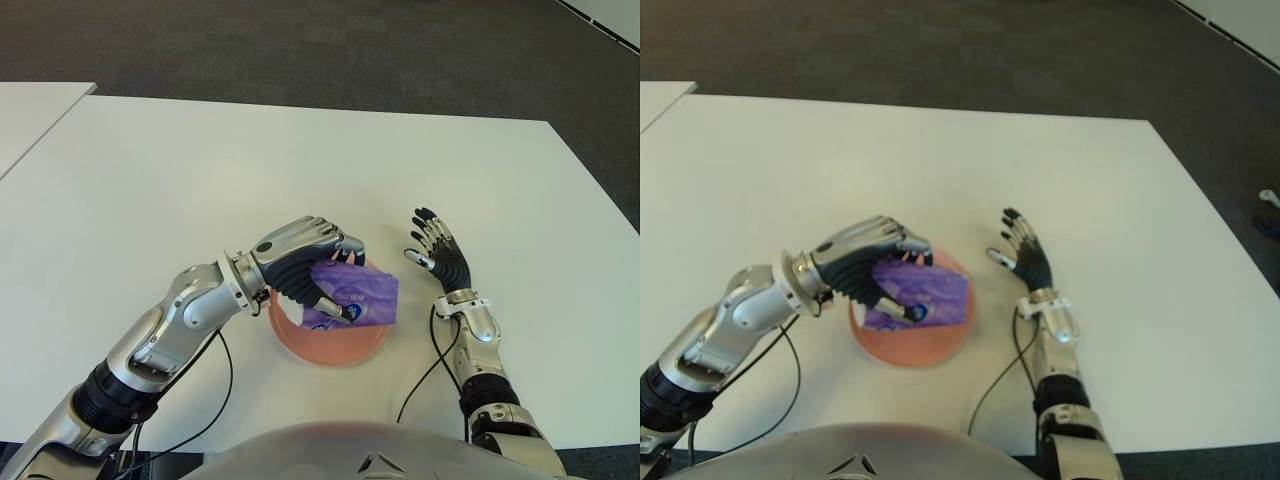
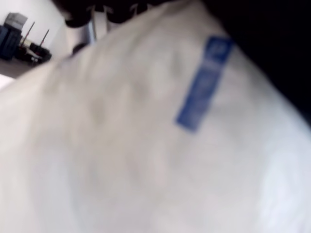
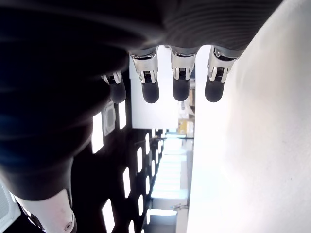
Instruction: Put the tissue paper into the plate.
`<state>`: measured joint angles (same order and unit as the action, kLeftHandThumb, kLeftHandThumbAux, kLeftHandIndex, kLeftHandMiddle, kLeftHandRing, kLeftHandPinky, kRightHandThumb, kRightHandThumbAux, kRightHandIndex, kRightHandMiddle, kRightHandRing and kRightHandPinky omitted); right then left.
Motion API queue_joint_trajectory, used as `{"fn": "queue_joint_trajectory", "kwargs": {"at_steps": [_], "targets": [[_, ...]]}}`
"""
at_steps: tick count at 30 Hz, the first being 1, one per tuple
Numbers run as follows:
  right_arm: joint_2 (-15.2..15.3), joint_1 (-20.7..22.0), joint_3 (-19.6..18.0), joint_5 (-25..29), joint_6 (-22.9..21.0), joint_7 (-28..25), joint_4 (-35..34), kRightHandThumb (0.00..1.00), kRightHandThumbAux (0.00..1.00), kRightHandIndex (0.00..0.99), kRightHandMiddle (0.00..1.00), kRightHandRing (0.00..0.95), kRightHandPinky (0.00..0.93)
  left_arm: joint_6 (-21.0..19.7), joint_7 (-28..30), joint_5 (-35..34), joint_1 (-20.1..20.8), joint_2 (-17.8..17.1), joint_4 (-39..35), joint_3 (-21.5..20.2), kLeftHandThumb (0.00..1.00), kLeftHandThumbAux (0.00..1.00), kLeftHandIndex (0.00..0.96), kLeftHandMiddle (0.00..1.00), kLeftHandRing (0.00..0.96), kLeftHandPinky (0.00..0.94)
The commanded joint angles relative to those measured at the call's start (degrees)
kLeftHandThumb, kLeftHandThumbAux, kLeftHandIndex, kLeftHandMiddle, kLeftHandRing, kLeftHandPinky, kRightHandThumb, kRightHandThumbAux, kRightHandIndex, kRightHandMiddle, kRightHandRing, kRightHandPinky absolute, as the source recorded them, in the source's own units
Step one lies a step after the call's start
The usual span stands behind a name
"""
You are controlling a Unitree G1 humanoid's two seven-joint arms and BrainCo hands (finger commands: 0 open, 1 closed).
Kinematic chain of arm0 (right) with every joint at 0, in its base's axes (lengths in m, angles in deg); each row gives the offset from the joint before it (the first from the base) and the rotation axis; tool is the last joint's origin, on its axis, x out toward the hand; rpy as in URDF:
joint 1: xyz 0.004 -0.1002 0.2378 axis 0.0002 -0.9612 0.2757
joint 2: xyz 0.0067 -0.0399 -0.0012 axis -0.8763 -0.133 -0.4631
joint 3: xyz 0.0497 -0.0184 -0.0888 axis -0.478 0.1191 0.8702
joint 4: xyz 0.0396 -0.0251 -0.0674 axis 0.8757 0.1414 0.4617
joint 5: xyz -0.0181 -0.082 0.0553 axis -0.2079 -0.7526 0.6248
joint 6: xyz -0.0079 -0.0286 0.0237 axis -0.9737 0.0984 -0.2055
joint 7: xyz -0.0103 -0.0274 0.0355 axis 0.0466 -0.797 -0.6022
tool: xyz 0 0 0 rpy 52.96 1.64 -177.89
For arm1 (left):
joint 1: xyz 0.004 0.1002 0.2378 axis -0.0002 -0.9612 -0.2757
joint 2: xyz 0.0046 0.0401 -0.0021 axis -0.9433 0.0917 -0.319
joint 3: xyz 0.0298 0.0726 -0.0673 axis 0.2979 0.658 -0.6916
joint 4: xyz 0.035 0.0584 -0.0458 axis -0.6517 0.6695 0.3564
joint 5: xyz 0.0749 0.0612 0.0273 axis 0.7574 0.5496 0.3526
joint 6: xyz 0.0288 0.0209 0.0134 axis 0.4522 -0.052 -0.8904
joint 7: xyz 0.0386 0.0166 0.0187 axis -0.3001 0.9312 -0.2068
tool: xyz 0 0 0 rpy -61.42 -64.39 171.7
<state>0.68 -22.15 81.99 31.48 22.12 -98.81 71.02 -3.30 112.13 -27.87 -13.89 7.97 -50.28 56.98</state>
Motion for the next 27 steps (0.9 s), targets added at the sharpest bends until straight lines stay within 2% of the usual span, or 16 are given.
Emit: {"fn": "queue_joint_trajectory", "kwargs": {"at_steps": [1, 7, 13, 19, 27], "targets": [[-2.3, -6.2, 1.0, -0.4, -4.9, -0.4, 5.3, 0.000, 0.732, 0.000, 0.000, 0.000, 0.000, -1.6, 2.8, 2.6, -1.0, -0.4, -1.2, -0.4, 0.751, 0.695, 0.444, 0.840, 0.849, 0.816], [-2.3, -6.1, 0.8, 0.0, -5.4, -0.6, 5.6, 0.000, 0.731, 0.000, 0.000, 0.000, 0.000, -0.9, 2.7, 8.2, -1.5, -0.1, -0.1, 0.2, 0.750, 0.694, 0.444, 0.839, 0.849, 0.820], [-2.2, -5.6, 0.4, 0.1, -3.7, -1.5, 7.2, 0.000, 0.732, 0.000, 0.000, 0.000, 0.000, 1.1, 1.7, 11.3, -2.2, 0.1, 0.8, 0.2, 0.750, 0.694, 0.444, 0.840, 0.849, 0.834], [-2.1, -5.2, 0.4, -0.3, -3.2, -1.4, 8.2, 0.000, 0.733, 0.000, 0.000, 0.000, 0.000, 5.7, -1.4, 14.0, -3.0, 0.6, 2.8, -0.2, 0.750, 0.695, 0.444, 0.847, 0.853, 0.849], [-2.2, -5.8, 0.7, -0.7, -4.6, -0.4, 6.7, 0.000, 0.729, 0.000, 0.000, 0.000, 0.000, 10.8, -7.6, 20.0, -1.3, 2.2, 8.0, -0.2, 0.750, 0.696, 0.443, 0.852, 0.860, 0.866]]}}
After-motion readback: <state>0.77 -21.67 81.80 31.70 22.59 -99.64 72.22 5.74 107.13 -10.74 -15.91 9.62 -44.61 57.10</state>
